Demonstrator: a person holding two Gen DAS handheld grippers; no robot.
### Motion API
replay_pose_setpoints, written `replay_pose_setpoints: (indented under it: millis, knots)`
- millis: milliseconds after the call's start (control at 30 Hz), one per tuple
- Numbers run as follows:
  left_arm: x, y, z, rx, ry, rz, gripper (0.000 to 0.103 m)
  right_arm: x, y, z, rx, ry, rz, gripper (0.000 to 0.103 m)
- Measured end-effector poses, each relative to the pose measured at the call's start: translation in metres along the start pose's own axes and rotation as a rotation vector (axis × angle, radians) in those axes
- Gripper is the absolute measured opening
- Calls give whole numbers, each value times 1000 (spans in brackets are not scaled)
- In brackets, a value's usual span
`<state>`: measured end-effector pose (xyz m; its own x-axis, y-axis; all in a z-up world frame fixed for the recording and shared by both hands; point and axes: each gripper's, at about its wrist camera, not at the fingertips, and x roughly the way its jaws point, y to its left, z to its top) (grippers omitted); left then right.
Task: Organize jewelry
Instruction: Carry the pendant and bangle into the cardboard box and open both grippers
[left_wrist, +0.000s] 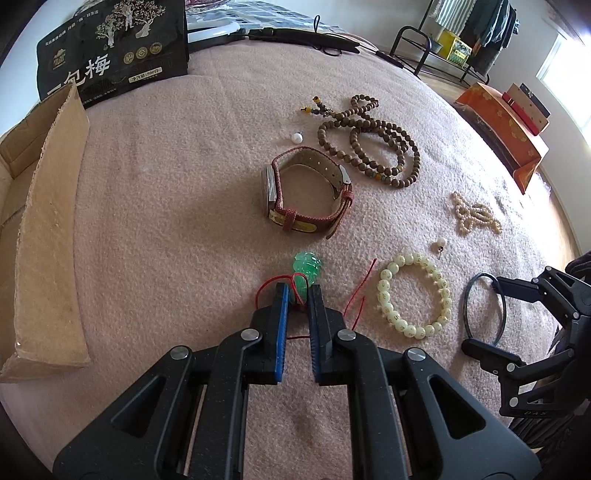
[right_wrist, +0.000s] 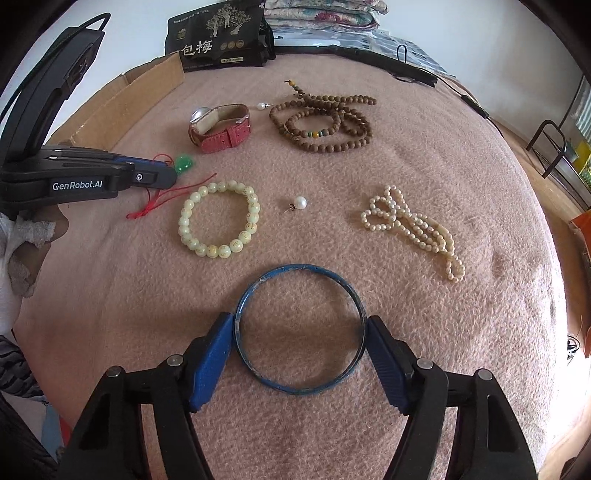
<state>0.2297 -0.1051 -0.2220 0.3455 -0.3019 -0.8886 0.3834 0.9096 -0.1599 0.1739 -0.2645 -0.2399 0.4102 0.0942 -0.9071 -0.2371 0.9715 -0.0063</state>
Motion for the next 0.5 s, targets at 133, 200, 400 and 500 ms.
replay_pose_setpoints:
  millis: [133, 200, 400, 500]
  knots:
    - [3, 4, 5, -18, 15, -25, 12, 1, 0, 1, -3, 4, 2, 74]
    - [3, 5, 8, -30, 15, -46, 29, 1, 0, 2, -4, 7, 3, 74]
    - [8, -9, 10, 27, -9, 35, 23, 0, 2, 0, -7, 8, 2, 74]
    - [9, -7, 11, 20, -12, 37, 12, -1, 1, 0, -4, 8, 4, 74]
